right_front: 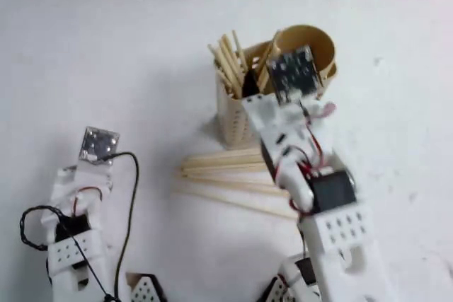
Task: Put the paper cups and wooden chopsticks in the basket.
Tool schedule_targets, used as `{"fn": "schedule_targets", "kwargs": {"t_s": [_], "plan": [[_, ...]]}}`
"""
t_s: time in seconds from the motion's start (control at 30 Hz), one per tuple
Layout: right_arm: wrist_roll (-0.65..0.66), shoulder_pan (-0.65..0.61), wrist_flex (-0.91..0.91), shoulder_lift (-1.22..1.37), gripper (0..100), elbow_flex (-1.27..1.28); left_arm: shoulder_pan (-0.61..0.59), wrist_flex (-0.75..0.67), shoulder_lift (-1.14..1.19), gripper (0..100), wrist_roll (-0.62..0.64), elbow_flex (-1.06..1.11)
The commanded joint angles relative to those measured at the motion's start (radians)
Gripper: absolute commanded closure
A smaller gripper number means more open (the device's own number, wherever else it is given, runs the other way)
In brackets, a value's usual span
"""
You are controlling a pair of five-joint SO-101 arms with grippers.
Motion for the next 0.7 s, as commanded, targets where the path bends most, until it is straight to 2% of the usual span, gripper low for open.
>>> {"fn": "schedule_targets", "kwargs": {"t_s": [0.0,0.2,0.33,0.47,0.57,0.67], "plan": [[0.080,-0.007,0.074,-0.114,87.4,-0.032,0.015,-0.020,-0.012,85,0.005,-0.003],[0.106,-0.010,0.300,-0.087,87.5,-0.172,0.015,-0.020,-0.012,85,0.005,-0.003],[0.232,-0.101,0.545,0.008,87.5,-0.213,0.015,-0.020,-0.012,85,0.005,-0.003],[0.293,-0.216,0.707,0.136,87.5,-0.209,0.015,-0.020,-0.012,85,0.005,-0.003],[0.321,-0.317,0.742,0.216,87.5,-0.160,0.015,-0.020,-0.012,85,0.005,-0.003],[0.350,-0.424,0.661,0.275,87.5,-0.035,0.015,-0.020,-0.012,85,0.005,-0.003]]}}
